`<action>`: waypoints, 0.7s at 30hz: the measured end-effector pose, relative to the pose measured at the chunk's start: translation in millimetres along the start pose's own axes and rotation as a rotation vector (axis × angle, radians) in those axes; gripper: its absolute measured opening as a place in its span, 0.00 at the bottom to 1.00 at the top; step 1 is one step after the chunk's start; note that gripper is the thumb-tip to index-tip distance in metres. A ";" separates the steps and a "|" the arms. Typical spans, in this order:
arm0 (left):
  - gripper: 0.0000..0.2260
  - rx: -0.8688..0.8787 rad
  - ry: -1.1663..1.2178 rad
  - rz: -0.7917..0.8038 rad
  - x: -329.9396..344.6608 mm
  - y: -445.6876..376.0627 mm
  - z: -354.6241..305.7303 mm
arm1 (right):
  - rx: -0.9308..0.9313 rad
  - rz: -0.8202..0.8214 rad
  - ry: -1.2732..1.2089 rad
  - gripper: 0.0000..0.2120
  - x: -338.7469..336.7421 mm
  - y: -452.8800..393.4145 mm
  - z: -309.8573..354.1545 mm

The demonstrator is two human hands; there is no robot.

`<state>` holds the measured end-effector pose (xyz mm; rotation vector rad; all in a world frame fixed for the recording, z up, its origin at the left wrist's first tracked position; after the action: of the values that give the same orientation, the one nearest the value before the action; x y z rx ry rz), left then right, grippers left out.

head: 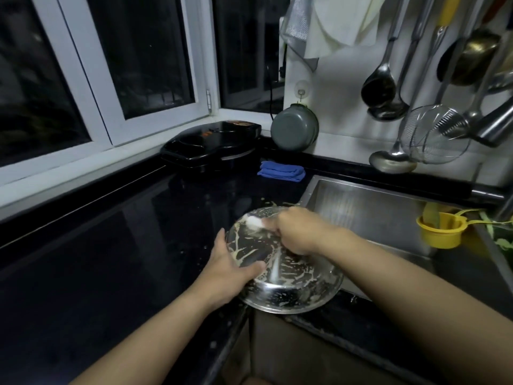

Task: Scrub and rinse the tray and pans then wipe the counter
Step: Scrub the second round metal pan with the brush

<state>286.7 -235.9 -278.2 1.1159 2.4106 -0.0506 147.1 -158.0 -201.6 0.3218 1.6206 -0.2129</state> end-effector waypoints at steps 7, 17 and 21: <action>0.44 -0.053 -0.291 -0.035 -15.4 24.5 -9.4 | 0.037 0.008 0.110 0.15 -19.4 -19.8 -8.4; 0.48 -0.003 -0.287 -0.094 -14.7 30.1 -6.7 | 0.042 0.068 0.023 0.14 -16.0 68.3 0.7; 0.46 0.068 -0.417 -0.241 -16.8 30.6 -5.5 | 0.105 0.058 -0.020 0.14 -2.2 90.1 -26.5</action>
<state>316.0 -226.1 -261.1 0.7461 2.1605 -0.4061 152.3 -64.7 -192.3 0.4455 1.5815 -0.2563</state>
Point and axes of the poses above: each hand's wrist, its own y-axis away from the middle knuckle, its own x-axis out of the palm, z = x × y, the point moved 7 cm from there along -y, towards the middle knuckle, and after that the axes turned 1 degree about -z, right-handed, at the moved point
